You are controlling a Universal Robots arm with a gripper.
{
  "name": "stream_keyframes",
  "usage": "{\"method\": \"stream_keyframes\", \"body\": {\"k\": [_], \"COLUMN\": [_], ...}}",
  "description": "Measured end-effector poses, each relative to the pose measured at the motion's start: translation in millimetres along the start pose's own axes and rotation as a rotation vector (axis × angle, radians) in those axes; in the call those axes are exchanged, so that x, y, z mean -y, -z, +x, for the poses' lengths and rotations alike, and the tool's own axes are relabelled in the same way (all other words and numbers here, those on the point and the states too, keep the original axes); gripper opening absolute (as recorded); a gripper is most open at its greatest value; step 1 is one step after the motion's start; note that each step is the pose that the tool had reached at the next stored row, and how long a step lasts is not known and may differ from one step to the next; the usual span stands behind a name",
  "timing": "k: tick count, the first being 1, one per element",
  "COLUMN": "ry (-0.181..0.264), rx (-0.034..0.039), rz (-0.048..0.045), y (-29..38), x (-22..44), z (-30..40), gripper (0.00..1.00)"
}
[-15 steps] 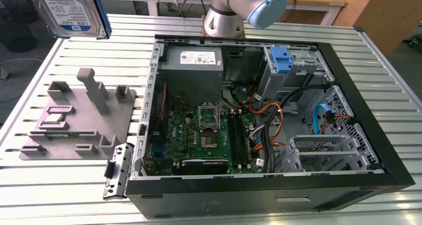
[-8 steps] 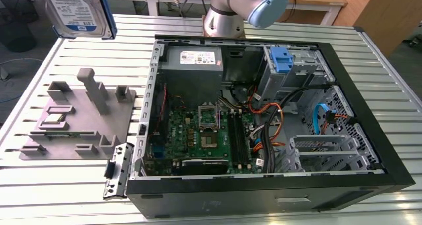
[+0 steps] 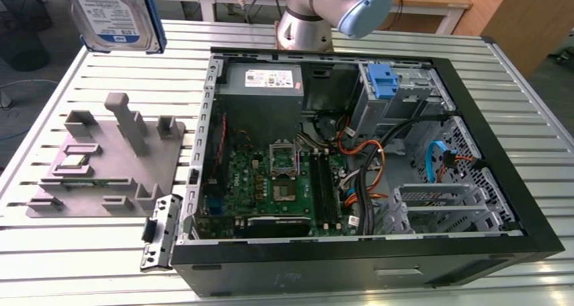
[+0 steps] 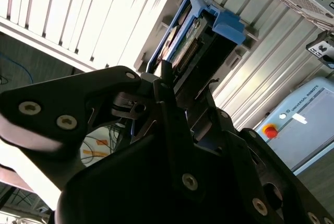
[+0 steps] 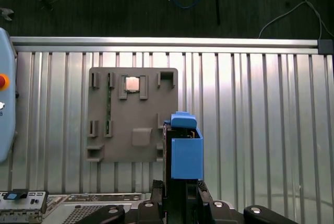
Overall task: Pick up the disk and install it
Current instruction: 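Pick up the disk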
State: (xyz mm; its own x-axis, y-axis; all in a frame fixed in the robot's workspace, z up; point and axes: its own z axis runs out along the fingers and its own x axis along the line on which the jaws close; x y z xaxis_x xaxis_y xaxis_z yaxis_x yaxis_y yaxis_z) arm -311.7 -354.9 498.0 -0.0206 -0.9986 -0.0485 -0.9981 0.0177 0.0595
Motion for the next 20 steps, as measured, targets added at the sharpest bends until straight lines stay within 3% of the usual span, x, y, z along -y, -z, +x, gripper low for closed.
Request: {"method": "stream_keyframes", "body": {"k": [20], "ry": [0.000], "rx": [0.0000], "rz": [0.0001], "y": [1.6], "x": [28.2], "z": [-0.6], "gripper": [0.35]}}
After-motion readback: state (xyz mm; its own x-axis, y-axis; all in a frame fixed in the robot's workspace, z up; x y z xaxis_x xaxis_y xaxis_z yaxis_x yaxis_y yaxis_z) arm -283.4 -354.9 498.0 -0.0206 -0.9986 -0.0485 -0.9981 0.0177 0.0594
